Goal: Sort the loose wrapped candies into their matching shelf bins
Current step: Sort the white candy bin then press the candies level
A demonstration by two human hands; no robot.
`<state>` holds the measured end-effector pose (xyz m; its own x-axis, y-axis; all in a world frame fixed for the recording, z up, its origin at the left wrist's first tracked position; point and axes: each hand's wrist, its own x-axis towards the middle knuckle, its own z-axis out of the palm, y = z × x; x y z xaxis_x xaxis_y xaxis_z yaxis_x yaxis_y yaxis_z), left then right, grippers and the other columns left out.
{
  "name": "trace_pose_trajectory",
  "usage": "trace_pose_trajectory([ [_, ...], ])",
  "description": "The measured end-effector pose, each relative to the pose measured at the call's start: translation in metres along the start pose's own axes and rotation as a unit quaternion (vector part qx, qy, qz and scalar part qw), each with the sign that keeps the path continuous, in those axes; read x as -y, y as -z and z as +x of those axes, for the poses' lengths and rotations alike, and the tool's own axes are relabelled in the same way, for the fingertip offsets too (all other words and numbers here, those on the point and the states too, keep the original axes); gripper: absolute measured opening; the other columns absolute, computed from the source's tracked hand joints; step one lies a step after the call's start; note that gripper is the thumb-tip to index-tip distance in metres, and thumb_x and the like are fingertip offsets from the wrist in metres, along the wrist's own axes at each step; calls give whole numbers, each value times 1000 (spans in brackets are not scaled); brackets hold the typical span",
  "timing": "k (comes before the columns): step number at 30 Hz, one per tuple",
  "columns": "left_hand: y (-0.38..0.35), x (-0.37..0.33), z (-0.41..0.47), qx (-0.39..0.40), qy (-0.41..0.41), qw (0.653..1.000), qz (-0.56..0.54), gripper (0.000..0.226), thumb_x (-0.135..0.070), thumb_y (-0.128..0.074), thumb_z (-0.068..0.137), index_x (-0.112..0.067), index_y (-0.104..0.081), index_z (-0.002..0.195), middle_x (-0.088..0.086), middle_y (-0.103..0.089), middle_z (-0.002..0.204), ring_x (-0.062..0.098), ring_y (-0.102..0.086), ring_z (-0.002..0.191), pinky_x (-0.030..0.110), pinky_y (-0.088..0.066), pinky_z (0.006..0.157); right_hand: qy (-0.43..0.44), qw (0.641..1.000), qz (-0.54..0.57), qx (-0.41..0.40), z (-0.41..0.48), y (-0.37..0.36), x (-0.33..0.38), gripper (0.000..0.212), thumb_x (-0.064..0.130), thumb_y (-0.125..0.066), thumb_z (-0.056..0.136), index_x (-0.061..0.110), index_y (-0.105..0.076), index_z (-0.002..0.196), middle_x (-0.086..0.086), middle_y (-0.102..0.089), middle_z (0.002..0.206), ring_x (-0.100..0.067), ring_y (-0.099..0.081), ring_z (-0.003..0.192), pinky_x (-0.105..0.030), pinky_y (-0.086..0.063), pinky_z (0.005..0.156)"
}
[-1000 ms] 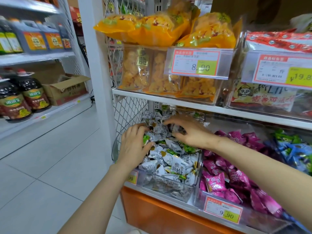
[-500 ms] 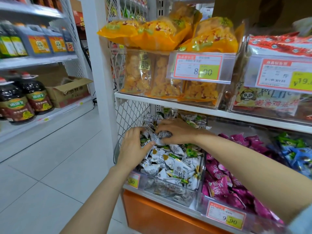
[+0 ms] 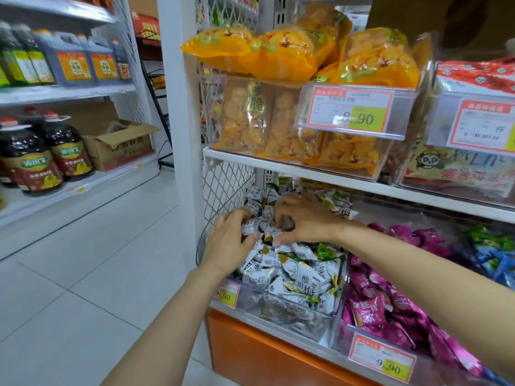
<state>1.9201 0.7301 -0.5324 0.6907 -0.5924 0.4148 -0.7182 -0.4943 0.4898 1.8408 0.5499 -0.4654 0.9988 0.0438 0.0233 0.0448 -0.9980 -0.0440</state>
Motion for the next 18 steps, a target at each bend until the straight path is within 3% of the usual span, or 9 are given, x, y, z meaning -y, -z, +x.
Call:
trace_pose_trajectory([
  [3,2,-5,-3,11,-11,998,63,74,-62,-19,75,-24,-46,131,-1,-46,125,18,-31,115,30,-31,94,-10,996,-69,53,7,2,5,79,66,-54,80,36,-21,145,9,-9,157,-11,-3,145,-43,16,112],
  [5,3,-7,-5,16,0,997,82,84,-68,-10,68,-25,-49,129,-1,-44,122,17,-30,113,31,-33,95,9,988,-119,97,11,1,8,74,66,-44,85,42,-11,147,10,-2,158,-12,0,145,-47,23,108],
  [9,4,-9,-7,19,-3,997,80,82,-76,-20,67,-24,-51,123,-1,-40,129,17,-29,119,32,-33,97,-5,987,-103,123,12,4,9,64,65,-44,86,44,-24,143,8,-9,157,-18,-9,145,-49,16,111],
  [13,3,-8,-9,18,2,997,81,39,-44,-45,91,-19,-50,121,3,-38,140,23,-30,125,33,-29,98,-18,989,-90,112,0,12,9,59,60,-48,87,39,-33,140,9,-16,155,-25,-8,144,-45,4,115],
  [16,3,-7,-10,0,16,996,89,31,-34,-41,94,-16,-51,116,7,-45,131,25,-35,117,33,-32,91,-15,995,-60,83,-7,9,-2,47,55,-49,88,42,-40,133,11,-20,153,-26,-5,145,-44,2,116],
  [18,3,-9,-12,2,26,995,101,49,-46,-25,88,-16,-52,115,8,-49,124,25,-38,112,33,-33,87,-3,997,-44,62,-11,8,-8,43,53,-51,89,41,-45,129,12,-23,151,-22,-13,143,-41,2,115],
])
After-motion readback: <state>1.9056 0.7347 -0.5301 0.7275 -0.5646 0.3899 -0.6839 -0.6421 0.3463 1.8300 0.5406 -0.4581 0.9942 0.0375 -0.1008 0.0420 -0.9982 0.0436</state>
